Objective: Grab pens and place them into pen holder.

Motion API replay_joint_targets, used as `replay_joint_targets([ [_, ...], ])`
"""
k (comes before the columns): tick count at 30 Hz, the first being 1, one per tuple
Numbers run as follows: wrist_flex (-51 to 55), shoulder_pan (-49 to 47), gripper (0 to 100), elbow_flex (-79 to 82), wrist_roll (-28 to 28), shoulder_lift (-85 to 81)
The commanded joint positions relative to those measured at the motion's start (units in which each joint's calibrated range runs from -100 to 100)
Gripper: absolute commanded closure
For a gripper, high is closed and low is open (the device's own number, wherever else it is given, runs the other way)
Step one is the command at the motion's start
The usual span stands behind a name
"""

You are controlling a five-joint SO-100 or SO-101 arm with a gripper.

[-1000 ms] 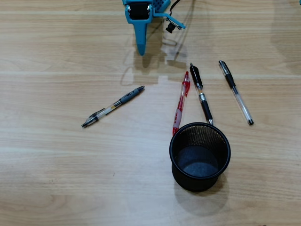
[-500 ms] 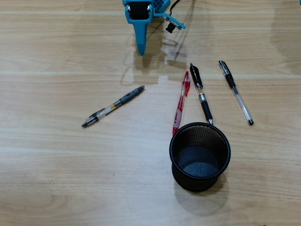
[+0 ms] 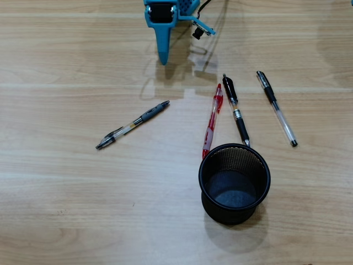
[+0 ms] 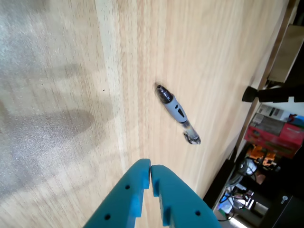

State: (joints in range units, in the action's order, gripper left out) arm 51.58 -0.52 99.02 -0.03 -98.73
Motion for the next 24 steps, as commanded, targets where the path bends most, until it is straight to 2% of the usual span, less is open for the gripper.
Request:
replay_joint_targets([
  [1,0.2,0.8,98,0.3,0.1,-0.7],
  [10,0.2,0.8,98,-8.4,0.1,4.0],
  [18,0.2,2.3,98,-33.2,0.1,34.6],
  [24,0.1,1.8,98,-46.1,0.0,50.6],
])
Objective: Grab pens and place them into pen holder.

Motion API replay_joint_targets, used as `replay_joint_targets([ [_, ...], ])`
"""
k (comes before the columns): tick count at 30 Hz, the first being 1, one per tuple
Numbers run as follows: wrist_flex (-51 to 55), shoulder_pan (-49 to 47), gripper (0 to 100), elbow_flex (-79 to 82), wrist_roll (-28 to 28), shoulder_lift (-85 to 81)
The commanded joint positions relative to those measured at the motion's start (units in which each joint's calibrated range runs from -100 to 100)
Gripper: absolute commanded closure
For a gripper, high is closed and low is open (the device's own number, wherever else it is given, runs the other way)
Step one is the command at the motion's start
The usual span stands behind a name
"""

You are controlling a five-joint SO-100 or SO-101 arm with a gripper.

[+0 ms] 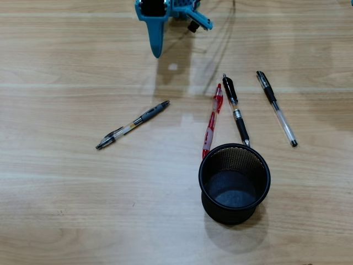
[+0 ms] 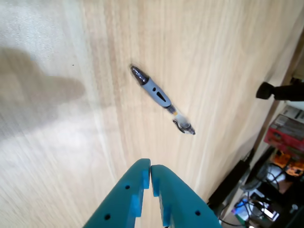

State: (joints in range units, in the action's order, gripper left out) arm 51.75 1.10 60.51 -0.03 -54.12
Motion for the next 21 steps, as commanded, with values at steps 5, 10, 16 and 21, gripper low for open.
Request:
replay_joint_targets([
  [5,0.0,0.1,98,-17.8,0.0,16.0],
  [10,0.0,0.0,98,-30.9,-1.3,25.9],
  [16,0.0,0.8,98,-45.3,-13.1,37.1],
  [21,0.0,0.8,98,-53.5,-23.9,43.5],
])
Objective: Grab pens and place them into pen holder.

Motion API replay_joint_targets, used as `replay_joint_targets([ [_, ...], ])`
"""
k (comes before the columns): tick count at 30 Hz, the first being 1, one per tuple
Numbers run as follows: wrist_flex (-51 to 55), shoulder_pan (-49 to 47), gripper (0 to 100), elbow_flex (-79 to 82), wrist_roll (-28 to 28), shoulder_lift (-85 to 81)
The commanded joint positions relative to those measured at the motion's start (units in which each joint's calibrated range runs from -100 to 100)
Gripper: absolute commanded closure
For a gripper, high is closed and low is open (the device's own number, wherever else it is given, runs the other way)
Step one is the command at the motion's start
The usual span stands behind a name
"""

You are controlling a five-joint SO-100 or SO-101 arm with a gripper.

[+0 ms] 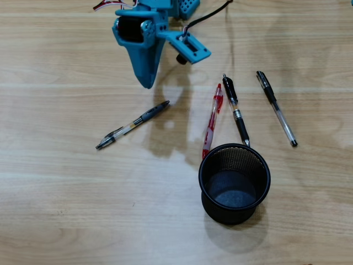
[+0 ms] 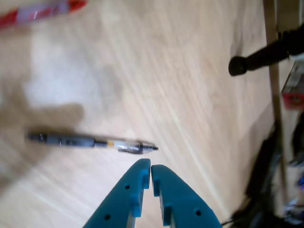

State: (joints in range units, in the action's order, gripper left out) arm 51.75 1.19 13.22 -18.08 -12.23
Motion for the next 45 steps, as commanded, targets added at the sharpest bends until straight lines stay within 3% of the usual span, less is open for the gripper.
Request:
replay_joint_targets([
  [1,0.0,0.7,98,-7.3,-7.9,2.5],
  [12,0.9,3.7,98,-9.1,-26.4,5.4],
  [19,0.9,4.3,98,-10.4,-28.5,7.5],
  [26,1.0,3.1,98,-10.9,-41.8,10.7],
  [35,1.1,3.9,98,-11.0,-46.8,13.7],
  [38,7.1,4.3,98,-13.2,-47.4,14.9],
  [45,33.2,7.2,98,-33.2,-47.4,19.9],
])
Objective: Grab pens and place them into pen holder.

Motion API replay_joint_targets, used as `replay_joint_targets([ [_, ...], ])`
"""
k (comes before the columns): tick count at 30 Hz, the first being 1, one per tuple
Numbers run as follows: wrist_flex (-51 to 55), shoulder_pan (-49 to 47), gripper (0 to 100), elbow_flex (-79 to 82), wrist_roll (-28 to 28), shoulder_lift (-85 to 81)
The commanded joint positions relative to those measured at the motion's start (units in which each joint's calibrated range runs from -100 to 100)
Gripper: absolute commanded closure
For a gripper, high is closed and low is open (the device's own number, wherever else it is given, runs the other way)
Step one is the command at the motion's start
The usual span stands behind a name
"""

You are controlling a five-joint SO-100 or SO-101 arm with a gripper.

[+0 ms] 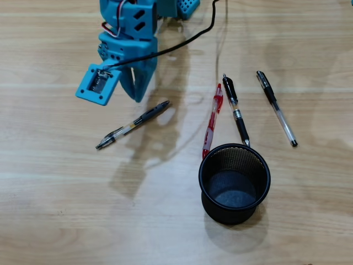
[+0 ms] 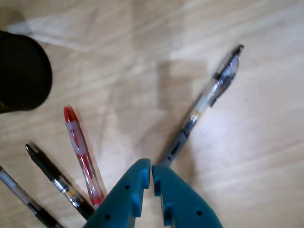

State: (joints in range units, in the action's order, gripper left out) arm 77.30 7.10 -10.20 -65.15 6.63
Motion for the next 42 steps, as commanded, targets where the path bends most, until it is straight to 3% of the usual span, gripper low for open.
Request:
replay_joint_targets([
  [1,8.9,1.3,98,-12.4,-0.3,2.4],
  [8,10.1,1.3,98,-21.5,-0.4,11.5],
  [25,10.0,4.2,97,-21.7,-0.5,22.2],
  [32,9.3,3.0,82,-21.7,-0.5,21.7],
  [42,4.8,-0.5,74,-23.5,-2.7,23.3],
])
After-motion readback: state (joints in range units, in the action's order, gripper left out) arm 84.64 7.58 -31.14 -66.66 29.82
